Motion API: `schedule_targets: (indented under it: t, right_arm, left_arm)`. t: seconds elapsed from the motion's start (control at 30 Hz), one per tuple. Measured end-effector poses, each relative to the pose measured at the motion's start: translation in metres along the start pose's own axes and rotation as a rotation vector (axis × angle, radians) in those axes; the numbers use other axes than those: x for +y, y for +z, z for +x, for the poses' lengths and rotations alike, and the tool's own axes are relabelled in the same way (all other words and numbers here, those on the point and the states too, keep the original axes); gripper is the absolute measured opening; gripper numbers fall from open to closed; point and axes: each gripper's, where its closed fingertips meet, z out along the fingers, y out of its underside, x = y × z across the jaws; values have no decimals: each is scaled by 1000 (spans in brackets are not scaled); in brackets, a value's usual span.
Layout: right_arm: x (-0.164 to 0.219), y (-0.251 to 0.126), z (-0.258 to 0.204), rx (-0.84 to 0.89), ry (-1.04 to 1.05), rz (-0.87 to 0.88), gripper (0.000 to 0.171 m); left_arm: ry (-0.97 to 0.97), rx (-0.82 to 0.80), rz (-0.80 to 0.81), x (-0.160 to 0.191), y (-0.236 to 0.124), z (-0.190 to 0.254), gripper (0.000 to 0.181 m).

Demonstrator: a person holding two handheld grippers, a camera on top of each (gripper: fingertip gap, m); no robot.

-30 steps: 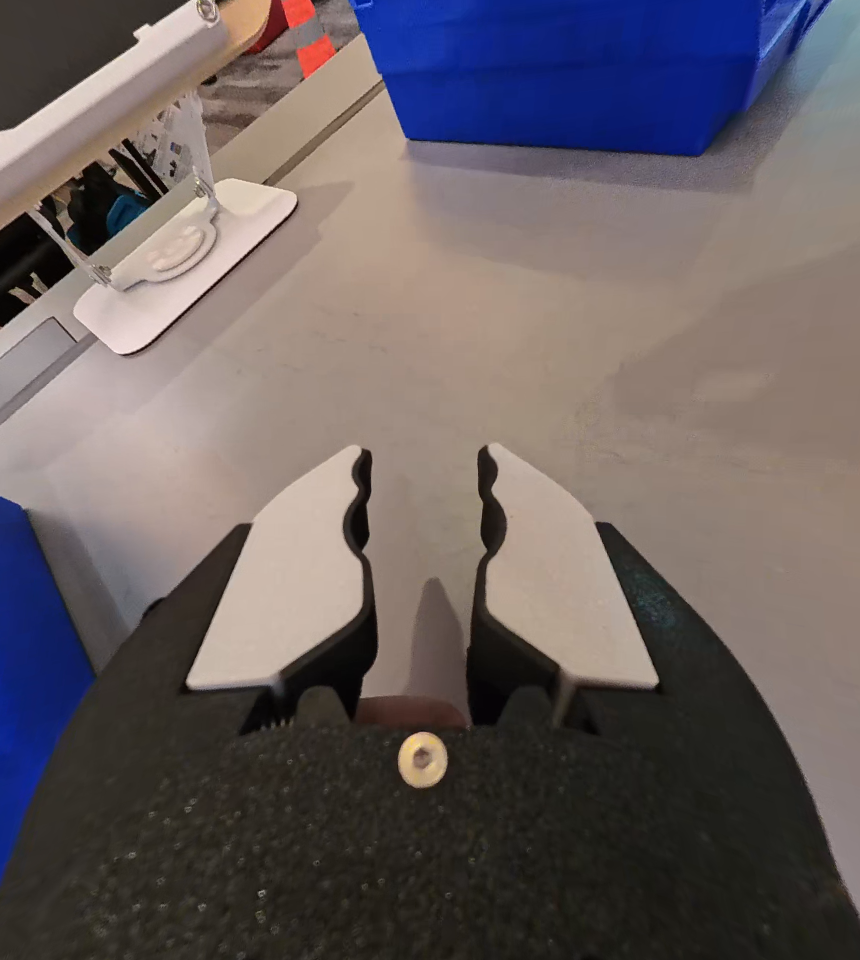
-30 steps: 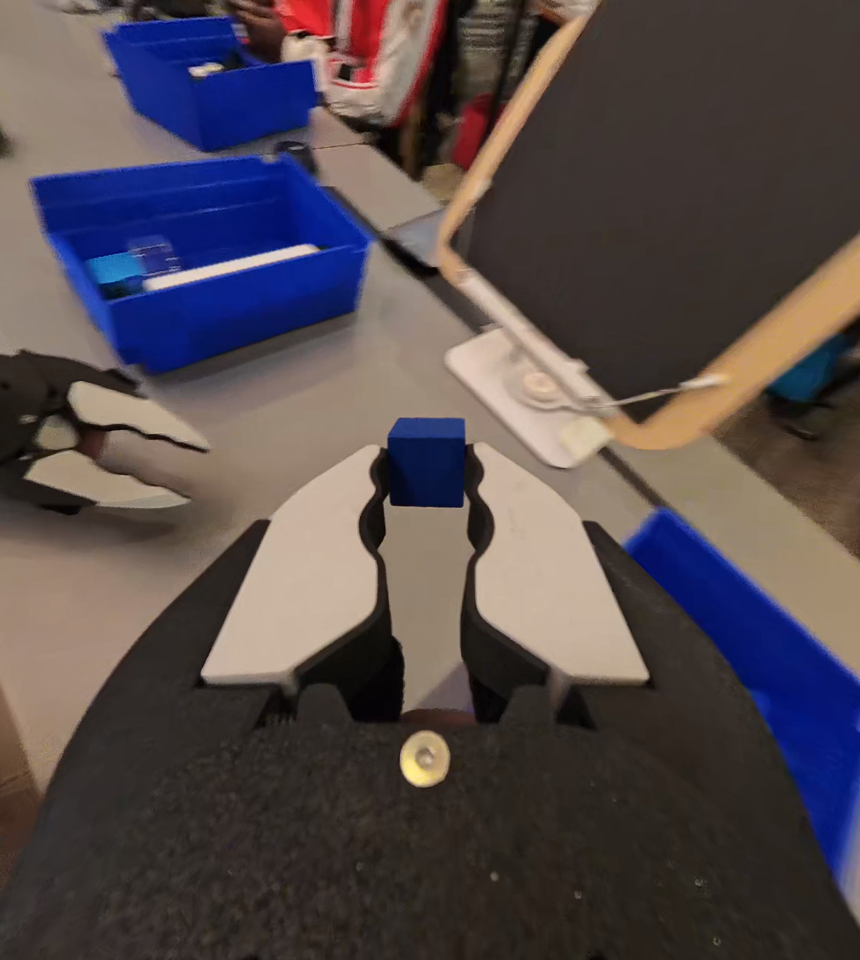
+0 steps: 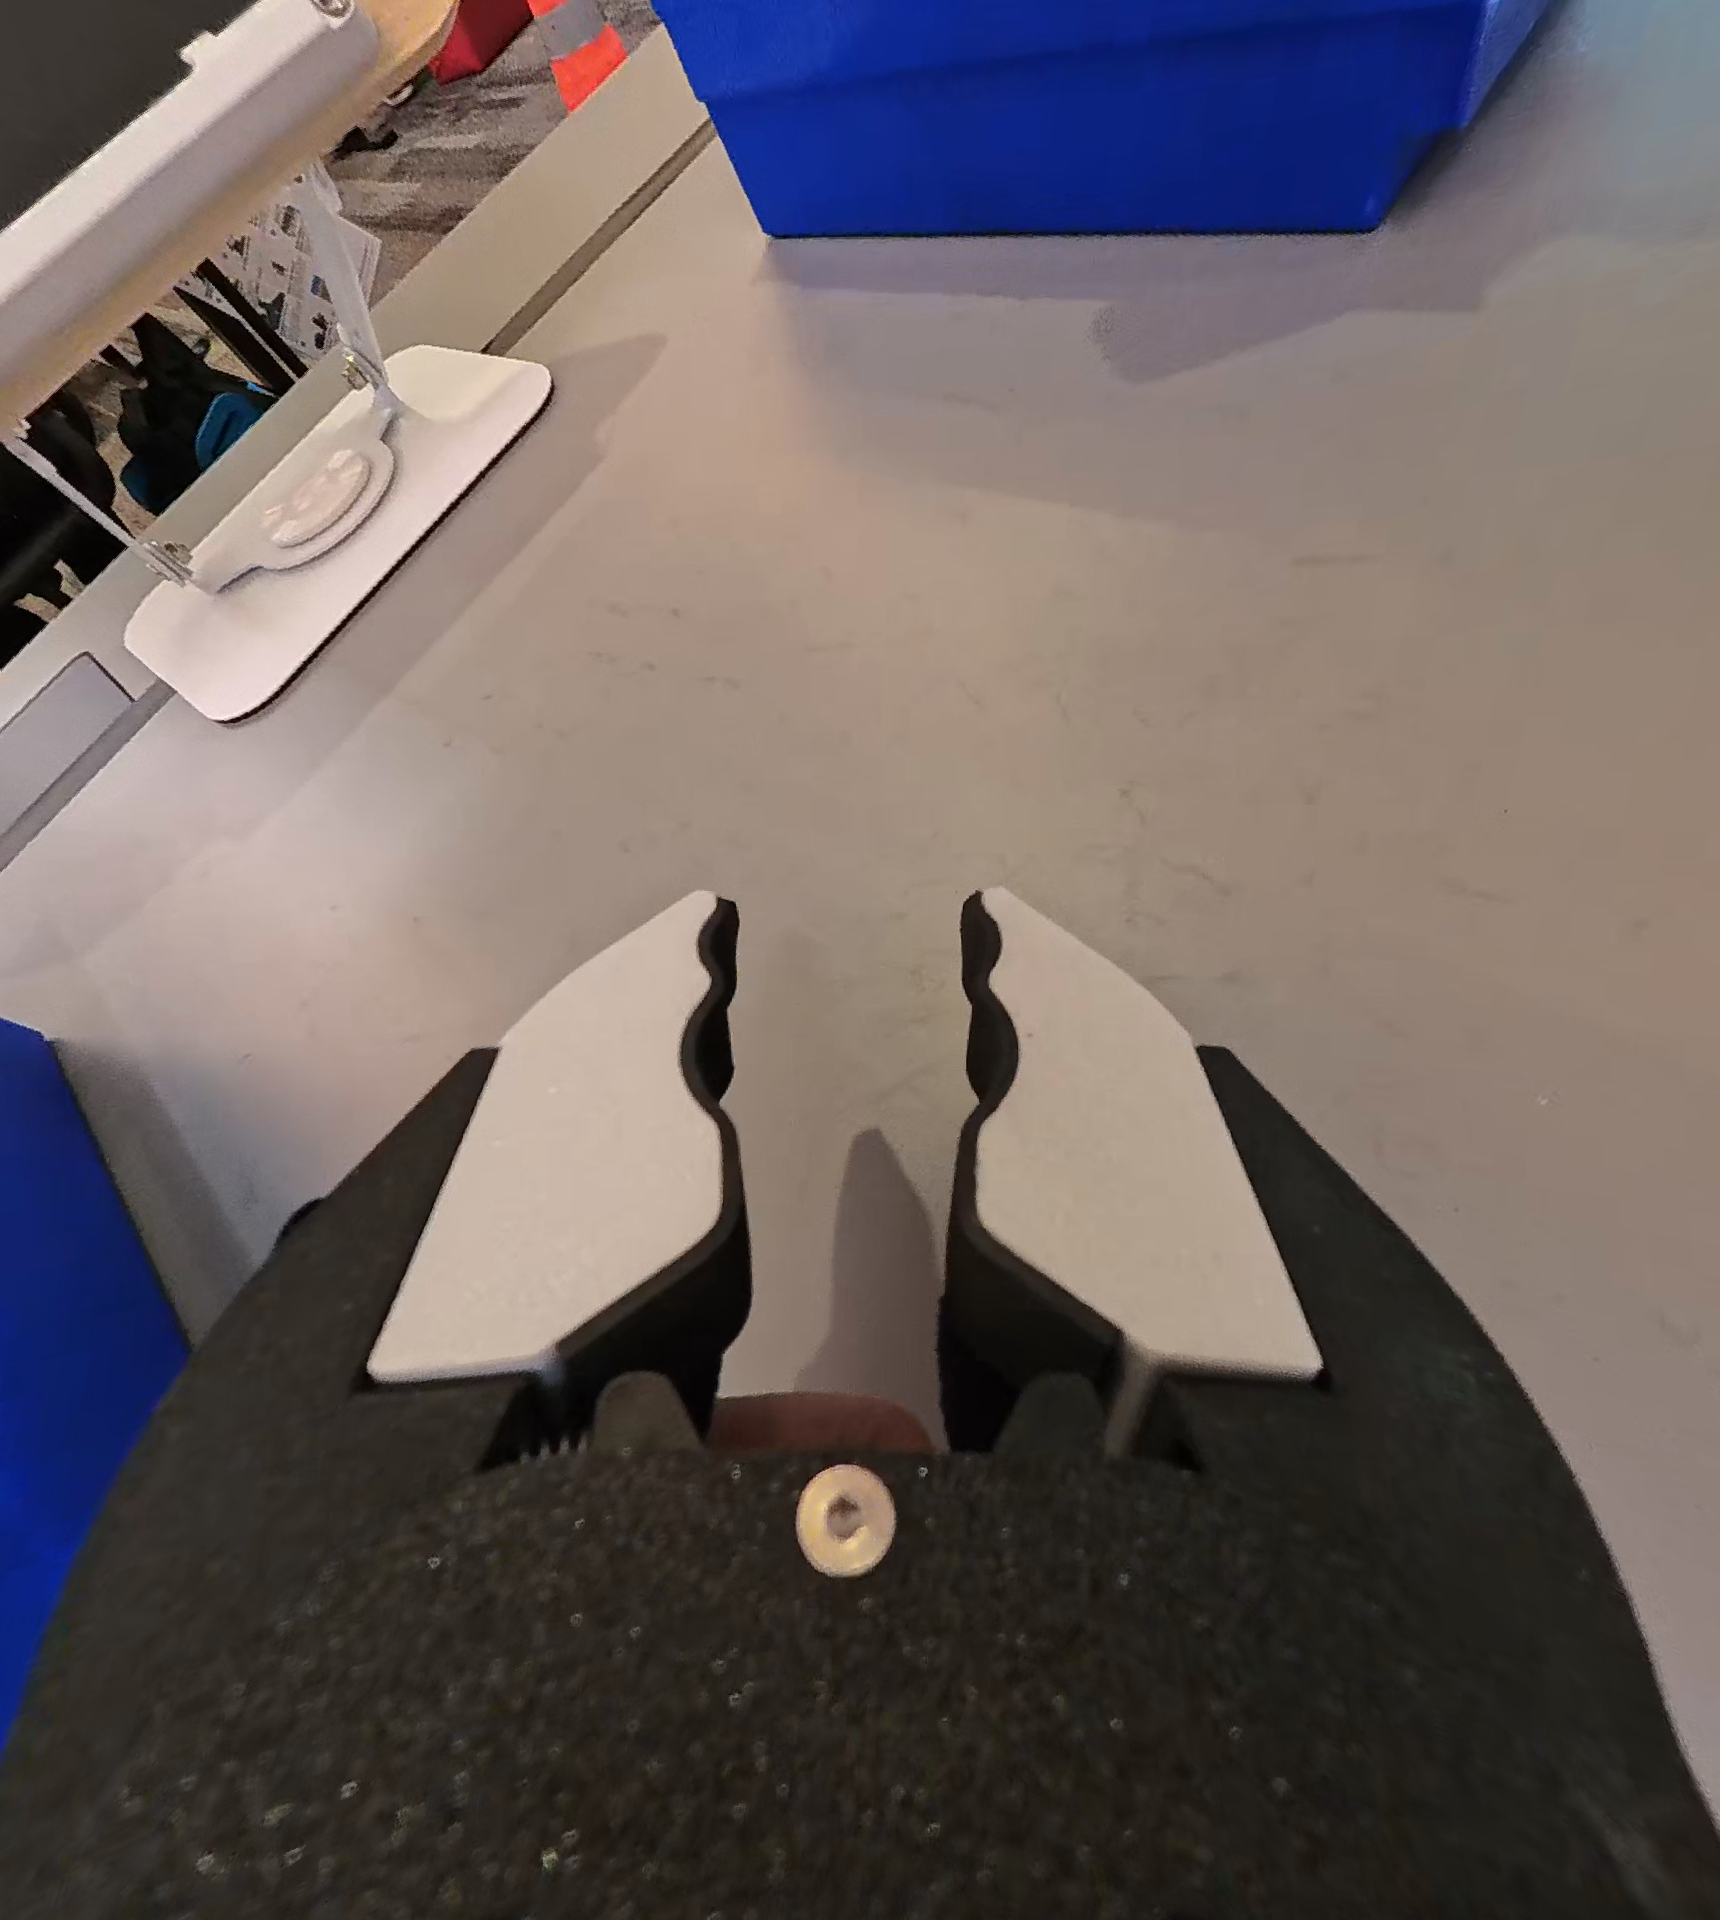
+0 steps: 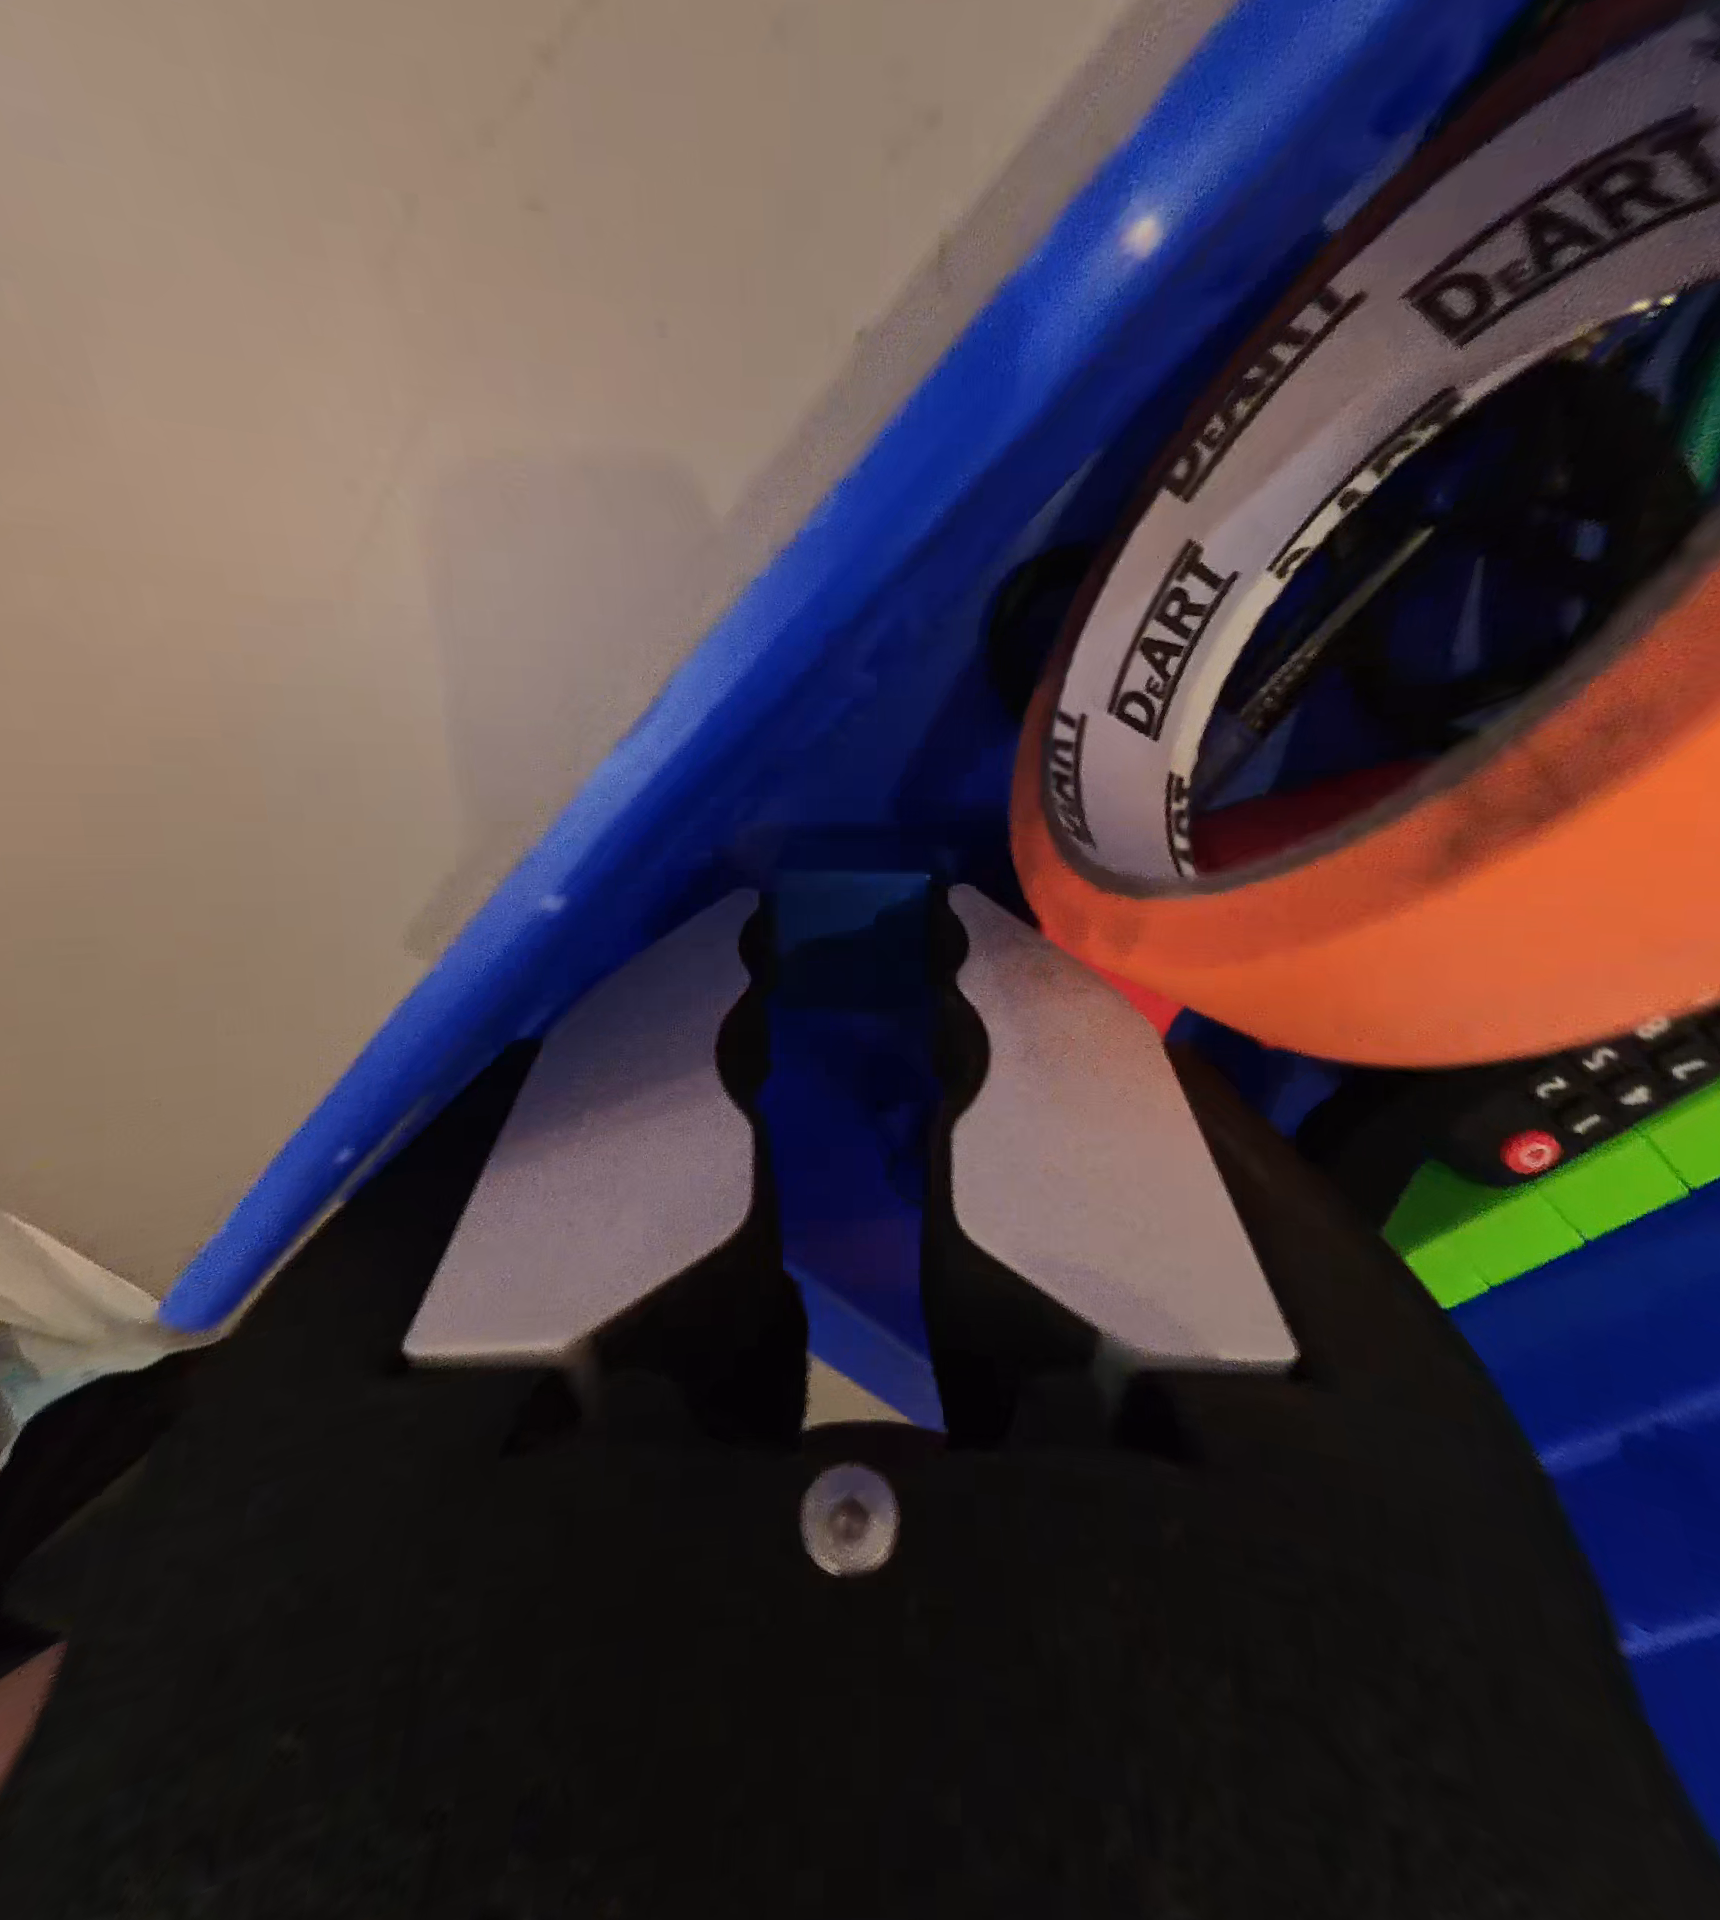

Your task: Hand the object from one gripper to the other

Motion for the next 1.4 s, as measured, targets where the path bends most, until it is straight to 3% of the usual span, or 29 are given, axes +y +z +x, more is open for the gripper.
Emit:
schedule_targets:
  t: [0.03,0.3,0.37,0.43,0.5,0.63,0.7,0.77,0.83,0.93,1.03,1.17,1.27,1.4]
  right_arm:
    - [1,3,0,0,-2,-15,28]
    - [-1,3,2,-17,-18,26,34]
    - [0,-10,-1,-41,-19,71,48]
    - [2,-43,4,14,3,146,51]
    - [-2,-93,-1,87,11,285,52]
    - [-49,-198,-72,130,-144,803,41]
    - [-75,-211,-122,68,-200,1003,39]
    - [-98,-182,-180,-146,-168,1107,35]
    - [-102,-122,-246,-446,-178,1044,45]
    - [-96,-59,-289,-593,-214,965,41]
    - [-89,-40,-294,-608,-261,953,41]
    - [-93,-40,-280,-623,-250,987,42]
    - [-94,-34,-278,-687,-231,971,40]
    - [-96,-28,-281,-773,-201,937,40]
  left_arm:
    - [1,0,0,0,0,0,42]
    - [-9,16,-23,2,2,2,42]
    - [-23,30,-27,3,1,4,43]
    - [-38,40,-17,0,0,6,43]
    - [-49,55,-15,-1,0,8,43]
    - [-117,139,-47,4,4,21,54]
    - [-197,201,-82,5,5,31,58]
    - [-179,293,-146,6,-4,41,55]
    - [-147,393,-137,-2,-24,45,52]
    - [-157,433,-45,-21,-69,17,48]
    - [-74,294,-73,-2,-116,-48,46]
    - [45,105,-247,49,-159,-145,41]
    - [99,99,-436,88,-158,-194,40]
    - [237,147,-693,133,-130,-236,43]
